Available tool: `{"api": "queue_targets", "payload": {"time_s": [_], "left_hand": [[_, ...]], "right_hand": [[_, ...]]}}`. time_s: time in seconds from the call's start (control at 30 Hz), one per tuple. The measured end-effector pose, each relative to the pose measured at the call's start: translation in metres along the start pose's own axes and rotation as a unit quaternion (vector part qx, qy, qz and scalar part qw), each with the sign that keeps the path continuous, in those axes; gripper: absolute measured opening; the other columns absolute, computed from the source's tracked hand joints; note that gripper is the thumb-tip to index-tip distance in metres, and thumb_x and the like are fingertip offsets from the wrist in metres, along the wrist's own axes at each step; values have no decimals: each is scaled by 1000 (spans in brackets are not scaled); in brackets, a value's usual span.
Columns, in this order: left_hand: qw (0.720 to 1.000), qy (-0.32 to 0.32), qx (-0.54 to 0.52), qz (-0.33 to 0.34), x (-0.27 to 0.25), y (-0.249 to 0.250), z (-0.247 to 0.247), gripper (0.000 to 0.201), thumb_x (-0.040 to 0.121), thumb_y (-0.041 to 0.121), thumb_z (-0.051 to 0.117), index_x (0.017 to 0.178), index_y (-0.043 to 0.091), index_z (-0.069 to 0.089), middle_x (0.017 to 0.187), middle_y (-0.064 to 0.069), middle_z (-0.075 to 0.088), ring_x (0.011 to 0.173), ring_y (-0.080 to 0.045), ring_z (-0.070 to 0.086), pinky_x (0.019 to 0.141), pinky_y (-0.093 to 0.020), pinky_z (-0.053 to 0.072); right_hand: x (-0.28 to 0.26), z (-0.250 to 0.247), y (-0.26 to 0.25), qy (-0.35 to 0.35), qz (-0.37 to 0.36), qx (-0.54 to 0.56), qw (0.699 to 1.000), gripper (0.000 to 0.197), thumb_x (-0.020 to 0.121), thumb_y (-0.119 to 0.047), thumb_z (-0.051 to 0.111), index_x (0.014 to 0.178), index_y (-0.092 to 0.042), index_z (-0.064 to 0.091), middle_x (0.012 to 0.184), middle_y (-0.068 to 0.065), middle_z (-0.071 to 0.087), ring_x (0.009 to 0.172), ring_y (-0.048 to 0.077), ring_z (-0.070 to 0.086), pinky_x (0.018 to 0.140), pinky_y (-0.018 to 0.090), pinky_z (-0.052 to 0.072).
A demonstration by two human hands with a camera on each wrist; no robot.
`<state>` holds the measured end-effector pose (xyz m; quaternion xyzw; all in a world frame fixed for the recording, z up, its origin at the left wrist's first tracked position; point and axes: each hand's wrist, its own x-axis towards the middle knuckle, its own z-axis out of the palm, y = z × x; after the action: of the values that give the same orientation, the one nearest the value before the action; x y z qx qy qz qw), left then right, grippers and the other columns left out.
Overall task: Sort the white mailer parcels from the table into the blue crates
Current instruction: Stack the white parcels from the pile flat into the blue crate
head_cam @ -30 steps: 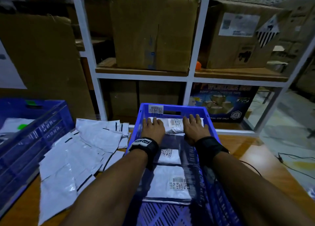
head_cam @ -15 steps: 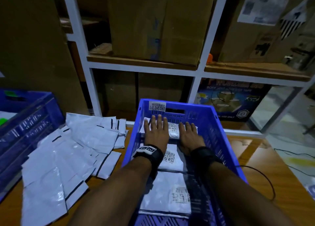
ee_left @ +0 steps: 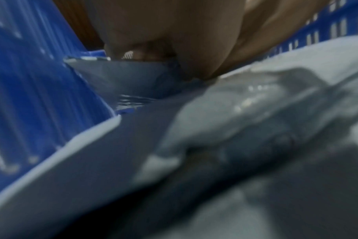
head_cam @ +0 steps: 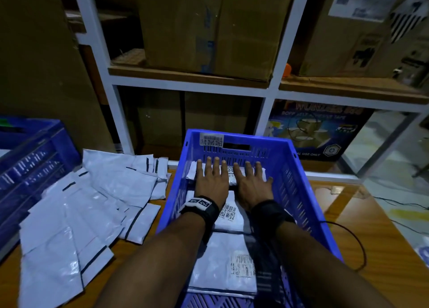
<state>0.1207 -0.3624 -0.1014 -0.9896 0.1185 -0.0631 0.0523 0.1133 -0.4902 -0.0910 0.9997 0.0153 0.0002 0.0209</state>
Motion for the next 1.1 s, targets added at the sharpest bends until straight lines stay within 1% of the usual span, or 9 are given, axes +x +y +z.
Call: {"api": "queue_targets", "payload": {"time_s": [0.13,0.23,0.3,0.37,0.5,0.63,0.77,0.97,1.1], "left_hand": [[998,-17,-42,-40,2,-1,5,62,103,20,27,158,6,2,165,-20,2,151,-40,-2,118,-61,-5],[995,-50,-68,-59,3,2,5,67,102,21,30,157,6,-4,165,-19,-5,151,-42,-8,118,-61,-4],[991,-70,-88,-70,2,6,4,78,98,26,37,157,7,-9,164,-19,-12,150,-42,-14,117,-63,-7],[990,-67,-106,-70,-1,10,3,83,96,36,39,157,11,-11,164,-18,-16,149,-42,-17,116,-64,-10],[992,-63,-106,-35,-6,13,10,75,98,49,31,159,23,-6,165,-12,-16,149,-41,-18,113,-66,-12],[990,-76,-112,-45,-8,8,19,66,101,52,19,158,32,-9,165,-9,-16,149,-41,-20,113,-66,-12],[987,-84,-128,-52,-6,6,19,65,101,55,17,157,37,-9,165,-10,-16,146,-45,-23,113,-65,-14],[985,-77,-146,-58,-6,4,28,60,99,57,15,152,49,-14,164,-9,-22,145,-48,-23,113,-65,-15],[984,-84,-140,-64,-5,3,32,60,99,57,16,150,52,-15,163,-7,-26,145,-47,-25,113,-65,-15]], "right_hand": [[0,5,-8,-33,10,64,997,80,93,-25,49,154,-35,-1,163,9,-4,148,39,-8,106,71,25],[-2,13,-4,-57,1,98,994,80,94,-35,45,154,-36,-9,163,4,-15,149,37,-13,110,69,19],[-1,15,3,-60,-5,95,994,78,95,-34,42,153,-38,-10,163,2,-19,148,36,-15,112,67,17],[3,14,9,-68,-4,87,994,82,94,-33,46,153,-40,-11,162,2,-20,148,38,-15,112,67,17],[6,12,10,-99,-3,103,990,84,94,-46,49,153,-40,-11,162,2,-23,148,36,-19,113,67,11],[1,9,10,-95,-25,90,991,76,97,-44,40,155,-35,-8,162,0,-24,147,33,-23,115,66,2],[-5,11,16,-75,-52,56,994,65,100,-46,27,155,-38,-8,162,-4,-21,146,34,-25,114,66,-3],[-7,13,10,-127,1,141,982,58,99,-56,15,152,-47,-8,161,-13,-23,147,28,-26,112,69,-9],[-8,22,8,-132,14,131,982,62,94,-68,5,151,-48,-11,159,-15,-27,146,24,-28,110,69,-12]]}}
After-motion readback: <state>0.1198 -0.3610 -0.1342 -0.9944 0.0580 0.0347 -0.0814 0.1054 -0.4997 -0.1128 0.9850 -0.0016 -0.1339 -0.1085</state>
